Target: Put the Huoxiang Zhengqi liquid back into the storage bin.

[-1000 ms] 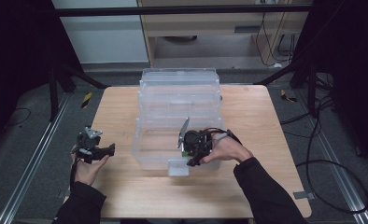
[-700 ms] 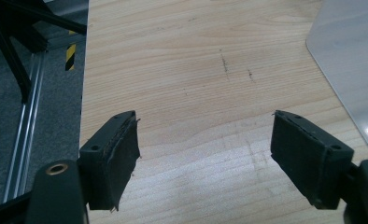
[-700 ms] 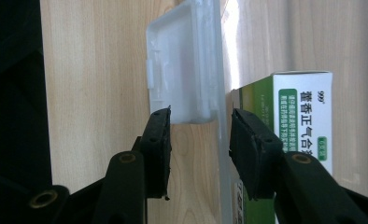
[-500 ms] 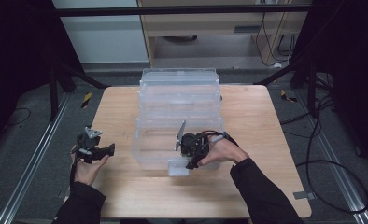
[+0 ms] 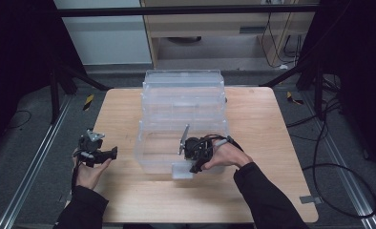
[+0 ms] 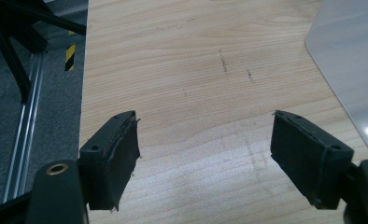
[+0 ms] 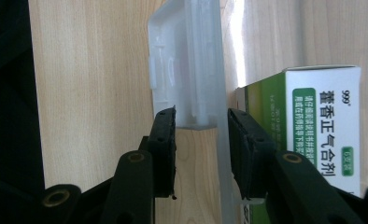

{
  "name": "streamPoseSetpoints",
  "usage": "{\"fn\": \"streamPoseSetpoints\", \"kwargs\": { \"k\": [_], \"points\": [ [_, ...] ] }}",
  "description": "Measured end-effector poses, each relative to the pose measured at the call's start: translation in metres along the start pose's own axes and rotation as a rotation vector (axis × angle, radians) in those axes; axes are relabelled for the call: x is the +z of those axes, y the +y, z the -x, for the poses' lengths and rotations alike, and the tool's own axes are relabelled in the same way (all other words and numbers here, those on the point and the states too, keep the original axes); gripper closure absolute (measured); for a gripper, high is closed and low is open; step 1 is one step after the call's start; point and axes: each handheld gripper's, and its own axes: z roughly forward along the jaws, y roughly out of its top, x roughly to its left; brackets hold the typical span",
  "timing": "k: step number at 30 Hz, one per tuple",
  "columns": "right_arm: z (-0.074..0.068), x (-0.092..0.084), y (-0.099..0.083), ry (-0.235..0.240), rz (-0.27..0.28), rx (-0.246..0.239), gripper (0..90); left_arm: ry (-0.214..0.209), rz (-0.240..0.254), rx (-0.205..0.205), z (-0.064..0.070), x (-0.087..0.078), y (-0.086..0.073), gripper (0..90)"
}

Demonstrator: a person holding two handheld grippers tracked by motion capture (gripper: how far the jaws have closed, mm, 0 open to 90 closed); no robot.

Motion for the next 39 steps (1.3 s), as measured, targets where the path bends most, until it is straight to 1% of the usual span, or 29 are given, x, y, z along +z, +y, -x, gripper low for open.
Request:
{"fn": "streamPoseSetpoints", "kwargs": {
  "k": [8, 10, 12, 13, 19, 22, 26, 27, 29, 31, 33, 35, 36, 37, 38, 39],
  "points": [
    [0.000, 0.000, 0.000, -0.002, -0.003, 0.000, 64.4, -0.010, 0.018, 0.004, 0.001, -0.004, 0.003, 22.8],
    [-0.001, 0.000, 0.000, -0.004, -0.002, -0.001, 64.5, -0.022, 0.024, 0.002, 0.001, -0.006, 0.004, 22.8],
    [-0.001, 0.000, 0.000, -0.009, 0.000, -0.008, 64.5, -0.026, 0.030, 0.010, 0.001, -0.009, 0.007, 22.8],
    [-0.001, 0.000, 0.000, -0.011, 0.000, -0.002, 64.5, -0.031, 0.036, 0.013, 0.001, -0.011, 0.009, 22.8],
    [-0.002, 0.000, 0.000, -0.016, -0.005, -0.002, 64.5, -0.072, 0.068, 0.035, 0.003, -0.020, 0.022, 22.9],
    [-0.002, 0.000, 0.001, -0.017, -0.007, 0.001, 64.5, -0.091, 0.081, 0.060, 0.004, -0.026, 0.029, 22.9],
    [-0.003, 0.000, 0.000, -0.019, -0.006, 0.001, 64.4, -0.127, 0.096, 0.093, 0.005, -0.034, 0.043, 23.0],
    [-0.003, 0.000, 0.001, -0.018, -0.008, 0.002, 64.4, -0.135, 0.101, 0.111, 0.006, -0.037, 0.048, 23.1],
    [-0.003, 0.000, 0.000, -0.020, -0.006, 0.001, 64.4, -0.139, 0.107, 0.132, 0.007, -0.040, 0.056, 23.1],
    [-0.003, 0.000, 0.000, -0.021, -0.002, 0.001, 64.4, -0.164, 0.112, 0.159, 0.008, -0.043, 0.066, 23.2],
    [-0.003, 0.000, 0.000, -0.021, -0.002, 0.000, 64.4, -0.175, 0.116, 0.186, 0.010, -0.046, 0.073, 23.3],
    [-0.003, 0.000, 0.000, -0.022, -0.001, 0.000, 64.5, -0.196, 0.114, 0.226, 0.012, -0.049, 0.084, 23.4],
    [-0.003, 0.000, 0.000, -0.022, -0.004, 0.000, 64.4, -0.199, 0.115, 0.231, 0.013, -0.049, 0.086, 23.4],
    [-0.003, 0.000, 0.000, -0.023, -0.004, 0.000, 64.4, -0.208, 0.105, 0.258, 0.014, -0.050, 0.091, 23.4],
    [-0.004, 0.000, 0.000, -0.024, -0.005, 0.000, 64.4, -0.215, 0.102, 0.267, 0.014, -0.050, 0.094, 23.4],
    [-0.004, 0.000, 0.000, -0.025, -0.007, 0.000, 64.4, -0.221, 0.102, 0.285, 0.015, -0.051, 0.098, 23.4]
  ]
}}
